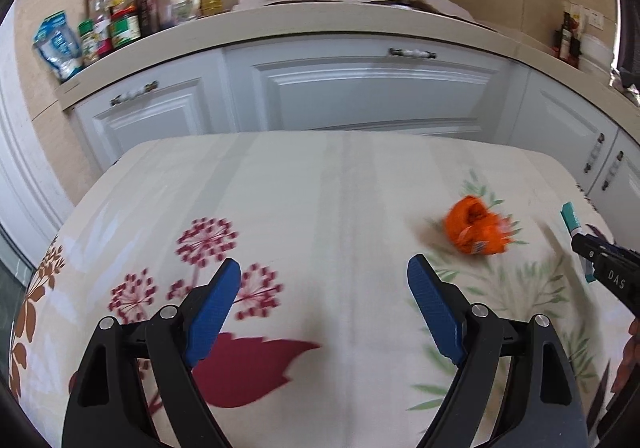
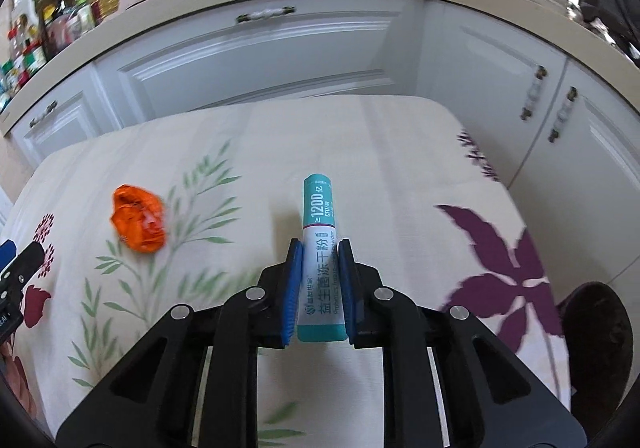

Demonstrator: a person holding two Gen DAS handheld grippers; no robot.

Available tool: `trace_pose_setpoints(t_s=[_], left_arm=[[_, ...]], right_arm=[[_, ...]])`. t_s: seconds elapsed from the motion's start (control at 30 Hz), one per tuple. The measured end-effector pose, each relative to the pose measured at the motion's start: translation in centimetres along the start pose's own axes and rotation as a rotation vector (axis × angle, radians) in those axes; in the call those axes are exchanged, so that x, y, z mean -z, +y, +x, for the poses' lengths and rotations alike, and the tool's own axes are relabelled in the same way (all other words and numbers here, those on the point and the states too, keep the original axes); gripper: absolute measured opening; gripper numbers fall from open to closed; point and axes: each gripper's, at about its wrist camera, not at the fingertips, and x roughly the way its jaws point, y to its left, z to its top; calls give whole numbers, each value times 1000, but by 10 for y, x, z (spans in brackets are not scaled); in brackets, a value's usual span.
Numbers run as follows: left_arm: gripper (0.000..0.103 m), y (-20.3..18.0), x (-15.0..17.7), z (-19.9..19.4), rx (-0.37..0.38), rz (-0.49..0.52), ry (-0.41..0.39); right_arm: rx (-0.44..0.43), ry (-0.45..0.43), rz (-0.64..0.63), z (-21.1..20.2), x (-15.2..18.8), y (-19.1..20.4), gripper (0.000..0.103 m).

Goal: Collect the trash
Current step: 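Grasp the light blue tube with the right tool and lift it, then grasp the orange plastic bag with the left tool while the right tool holds the tube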

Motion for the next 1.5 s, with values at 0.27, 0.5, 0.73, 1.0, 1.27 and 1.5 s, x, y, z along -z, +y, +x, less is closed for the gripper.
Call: trace_pose_setpoints(t_s=[0.27, 0.5, 0.73, 1.0, 1.27, 1.5], left_arm=[[83, -44, -12, 9, 37, 52, 14], [83, -85, -16, 30, 40, 114, 42], [83, -109, -21, 53, 25, 154, 83], [83, -111, -19, 64, 37, 145, 125], [48, -107, -19, 63, 53, 127, 130], [46, -105, -18, 55, 55, 135, 104]], right_arm=[[18, -20, 59, -7, 5, -42, 18], [11, -24, 93, -10, 10, -69, 18], [0, -34, 108, -13, 11, -84, 18], [-19, -27, 108, -12, 11, -89, 18], [-19, -27, 108, -13, 11, -89, 18], [-11, -38, 111, -16, 14, -87, 18]])
